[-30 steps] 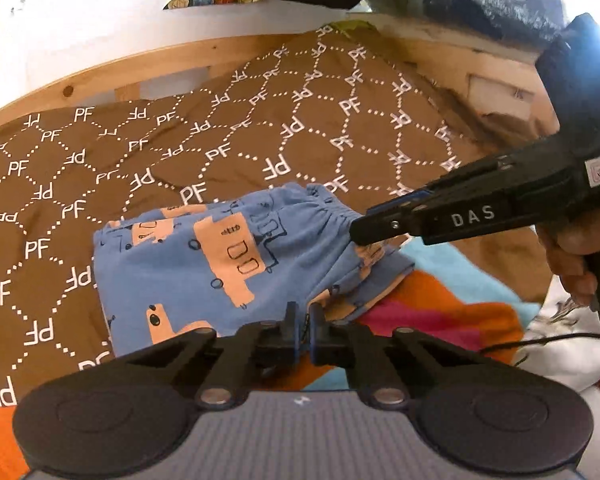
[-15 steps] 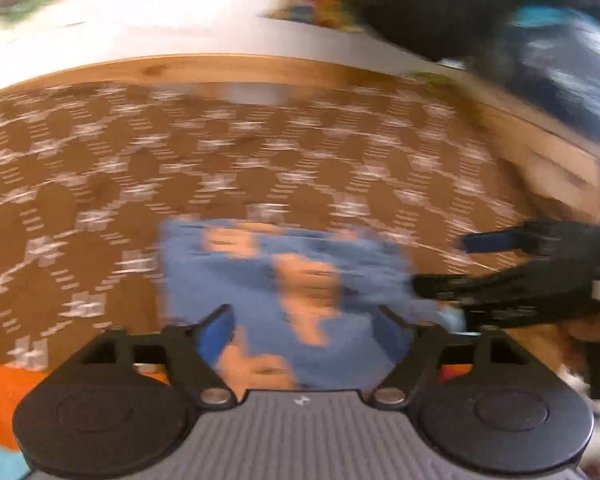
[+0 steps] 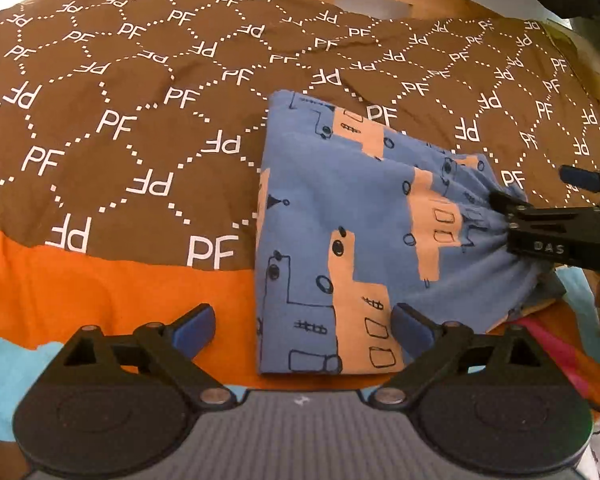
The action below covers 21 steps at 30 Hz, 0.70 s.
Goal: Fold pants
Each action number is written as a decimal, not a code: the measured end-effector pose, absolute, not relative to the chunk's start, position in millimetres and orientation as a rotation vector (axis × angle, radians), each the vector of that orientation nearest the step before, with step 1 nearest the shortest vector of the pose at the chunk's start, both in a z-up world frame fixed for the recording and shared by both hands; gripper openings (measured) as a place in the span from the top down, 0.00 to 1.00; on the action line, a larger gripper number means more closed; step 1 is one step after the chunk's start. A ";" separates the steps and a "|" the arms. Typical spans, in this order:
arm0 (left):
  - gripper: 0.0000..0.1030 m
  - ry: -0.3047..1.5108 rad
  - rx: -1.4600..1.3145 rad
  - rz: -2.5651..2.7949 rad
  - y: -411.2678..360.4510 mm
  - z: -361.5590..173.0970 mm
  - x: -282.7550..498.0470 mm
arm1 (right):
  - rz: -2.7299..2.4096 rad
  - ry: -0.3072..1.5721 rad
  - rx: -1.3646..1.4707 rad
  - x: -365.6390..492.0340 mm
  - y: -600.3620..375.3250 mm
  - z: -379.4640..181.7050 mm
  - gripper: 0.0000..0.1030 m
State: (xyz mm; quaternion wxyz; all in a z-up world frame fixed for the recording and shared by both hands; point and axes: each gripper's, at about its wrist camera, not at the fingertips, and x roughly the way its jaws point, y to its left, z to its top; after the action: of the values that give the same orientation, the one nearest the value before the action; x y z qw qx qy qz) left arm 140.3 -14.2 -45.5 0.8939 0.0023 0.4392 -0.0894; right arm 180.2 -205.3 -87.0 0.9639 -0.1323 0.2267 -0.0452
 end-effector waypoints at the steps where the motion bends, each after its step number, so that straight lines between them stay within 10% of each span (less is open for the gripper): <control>1: 0.06 0.914 0.001 -0.186 -13.7 -44.4 140.8 | -0.092 0.462 -0.270 179.1 -207.6 -84.4 0.01; 21: 0.01 0.882 -0.162 -0.038 19.7 -39.0 150.4 | 0.188 0.354 -0.454 242.0 -153.4 -76.6 0.01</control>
State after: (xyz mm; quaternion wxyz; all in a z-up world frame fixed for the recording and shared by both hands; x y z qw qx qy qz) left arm 150.4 19.7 -39.0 0.9010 -0.0785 0.4262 -0.0182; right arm 242.0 -153.4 -76.6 0.9546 -0.2235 0.1741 0.0924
